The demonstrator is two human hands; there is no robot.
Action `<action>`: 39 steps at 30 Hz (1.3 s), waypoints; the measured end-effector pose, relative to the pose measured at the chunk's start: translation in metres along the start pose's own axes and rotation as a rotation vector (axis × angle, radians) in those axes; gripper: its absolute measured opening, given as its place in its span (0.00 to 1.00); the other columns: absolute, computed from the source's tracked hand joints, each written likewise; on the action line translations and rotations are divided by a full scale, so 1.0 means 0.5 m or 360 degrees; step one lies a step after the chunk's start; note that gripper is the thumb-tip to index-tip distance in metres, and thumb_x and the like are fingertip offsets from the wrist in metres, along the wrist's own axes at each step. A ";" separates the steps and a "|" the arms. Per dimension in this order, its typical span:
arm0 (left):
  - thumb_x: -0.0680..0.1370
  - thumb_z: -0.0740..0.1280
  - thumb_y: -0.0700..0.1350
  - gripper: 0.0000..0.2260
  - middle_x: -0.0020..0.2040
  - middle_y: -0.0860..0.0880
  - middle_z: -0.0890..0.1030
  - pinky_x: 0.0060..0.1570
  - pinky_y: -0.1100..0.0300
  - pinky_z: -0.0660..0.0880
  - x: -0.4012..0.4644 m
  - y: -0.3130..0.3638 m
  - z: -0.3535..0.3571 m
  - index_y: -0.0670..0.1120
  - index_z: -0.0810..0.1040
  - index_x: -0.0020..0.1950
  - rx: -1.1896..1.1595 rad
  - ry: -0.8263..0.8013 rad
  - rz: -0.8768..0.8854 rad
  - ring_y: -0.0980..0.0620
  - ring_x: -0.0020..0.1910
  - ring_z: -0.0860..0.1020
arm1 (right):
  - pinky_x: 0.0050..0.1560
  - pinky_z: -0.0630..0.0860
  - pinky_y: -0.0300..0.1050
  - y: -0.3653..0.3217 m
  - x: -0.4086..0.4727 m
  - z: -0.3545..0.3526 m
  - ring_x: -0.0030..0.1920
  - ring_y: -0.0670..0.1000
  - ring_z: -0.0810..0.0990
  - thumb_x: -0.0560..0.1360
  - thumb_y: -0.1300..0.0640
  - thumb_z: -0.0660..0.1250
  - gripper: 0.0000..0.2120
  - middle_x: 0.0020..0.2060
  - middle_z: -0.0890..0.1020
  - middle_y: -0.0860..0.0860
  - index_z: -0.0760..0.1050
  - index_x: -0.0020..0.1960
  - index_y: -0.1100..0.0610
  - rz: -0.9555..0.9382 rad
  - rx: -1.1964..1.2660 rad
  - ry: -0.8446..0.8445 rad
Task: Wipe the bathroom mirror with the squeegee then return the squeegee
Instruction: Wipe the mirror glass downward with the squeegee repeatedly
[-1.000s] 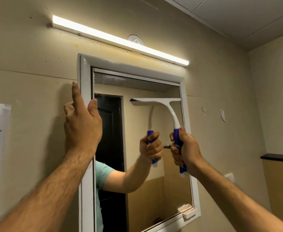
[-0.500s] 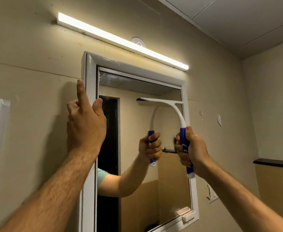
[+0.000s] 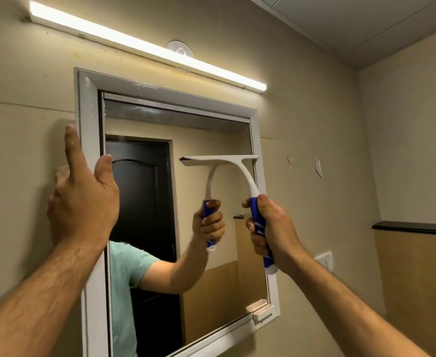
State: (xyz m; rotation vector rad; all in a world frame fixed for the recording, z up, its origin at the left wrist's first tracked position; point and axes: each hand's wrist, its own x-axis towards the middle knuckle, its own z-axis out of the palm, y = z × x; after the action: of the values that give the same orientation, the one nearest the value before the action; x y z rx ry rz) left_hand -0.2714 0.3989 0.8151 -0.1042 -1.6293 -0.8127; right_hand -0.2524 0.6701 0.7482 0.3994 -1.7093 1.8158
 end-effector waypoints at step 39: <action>0.83 0.55 0.54 0.26 0.63 0.33 0.73 0.56 0.43 0.70 -0.056 -0.013 0.001 0.56 0.49 0.79 -0.0044 0.0059 -0.0047 0.32 0.56 0.74 | 0.24 0.67 0.38 0.090 -0.073 0.028 0.21 0.44 0.67 0.71 0.31 0.50 0.30 0.25 0.71 0.49 0.72 0.37 0.57 0.0229 -0.0031 -0.0022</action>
State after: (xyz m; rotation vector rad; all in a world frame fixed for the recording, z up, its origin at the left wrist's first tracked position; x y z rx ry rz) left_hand -0.2682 0.4046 0.7870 -0.0844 -1.5882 -0.8552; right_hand -0.2545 0.6490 0.6925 0.2874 -1.8048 1.8997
